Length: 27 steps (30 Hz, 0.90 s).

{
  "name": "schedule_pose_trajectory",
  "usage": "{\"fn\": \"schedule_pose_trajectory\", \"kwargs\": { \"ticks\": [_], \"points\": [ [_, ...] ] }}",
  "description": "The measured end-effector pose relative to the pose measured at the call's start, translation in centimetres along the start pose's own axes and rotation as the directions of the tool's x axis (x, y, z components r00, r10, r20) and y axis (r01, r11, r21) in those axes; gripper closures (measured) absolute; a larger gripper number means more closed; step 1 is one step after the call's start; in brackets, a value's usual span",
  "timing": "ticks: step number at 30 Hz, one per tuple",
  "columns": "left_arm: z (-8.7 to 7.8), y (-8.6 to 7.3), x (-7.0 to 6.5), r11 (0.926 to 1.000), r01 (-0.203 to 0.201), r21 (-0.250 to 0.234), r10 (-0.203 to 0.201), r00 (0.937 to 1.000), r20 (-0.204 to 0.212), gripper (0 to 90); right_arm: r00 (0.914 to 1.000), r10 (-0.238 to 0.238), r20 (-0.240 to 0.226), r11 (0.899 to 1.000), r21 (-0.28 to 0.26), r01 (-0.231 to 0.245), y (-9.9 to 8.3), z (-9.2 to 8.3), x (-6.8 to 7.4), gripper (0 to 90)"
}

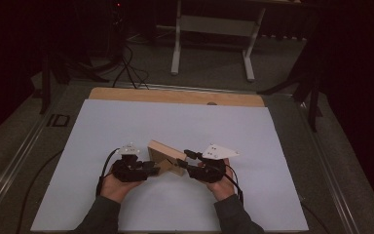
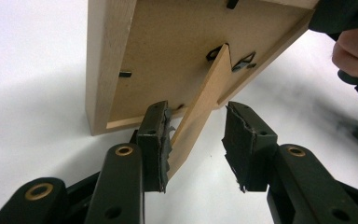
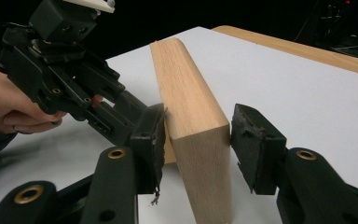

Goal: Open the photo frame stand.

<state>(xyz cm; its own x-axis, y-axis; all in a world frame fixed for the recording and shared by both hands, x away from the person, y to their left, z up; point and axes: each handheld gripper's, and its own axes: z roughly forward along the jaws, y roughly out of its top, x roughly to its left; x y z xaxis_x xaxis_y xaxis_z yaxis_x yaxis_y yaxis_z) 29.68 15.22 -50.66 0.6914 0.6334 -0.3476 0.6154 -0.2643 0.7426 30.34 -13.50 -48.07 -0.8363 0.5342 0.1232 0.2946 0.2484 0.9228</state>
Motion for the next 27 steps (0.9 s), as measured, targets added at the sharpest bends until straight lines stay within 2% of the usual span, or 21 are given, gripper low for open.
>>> {"fn": "schedule_pose_trajectory", "kwargs": {
  "ticks": [5,13,27],
  "points": [
    [-0.1,-0.2,-0.1,0.9999,-0.005,0.015,0.005,1.0000,0.006,60.3,0.9997,-0.023,-0.008,1.000,0.010,0.023,0.0,-0.1,0.4,53.8],
    [-0.4,-0.8,-0.1,0.9993,0.018,0.032,-0.018,0.9997,0.016,61.0,0.9982,-0.056,-0.022,0.998,0.027,0.056,-0.1,-0.1,1.2,52.4],
    [-0.7,-1.9,-0.2,0.9983,0.030,0.051,-0.030,0.9995,0.009,59.1,0.9921,-0.096,-0.080,0.993,0.053,0.101,-0.1,0.2,2.1,49.5]
  ]
}}
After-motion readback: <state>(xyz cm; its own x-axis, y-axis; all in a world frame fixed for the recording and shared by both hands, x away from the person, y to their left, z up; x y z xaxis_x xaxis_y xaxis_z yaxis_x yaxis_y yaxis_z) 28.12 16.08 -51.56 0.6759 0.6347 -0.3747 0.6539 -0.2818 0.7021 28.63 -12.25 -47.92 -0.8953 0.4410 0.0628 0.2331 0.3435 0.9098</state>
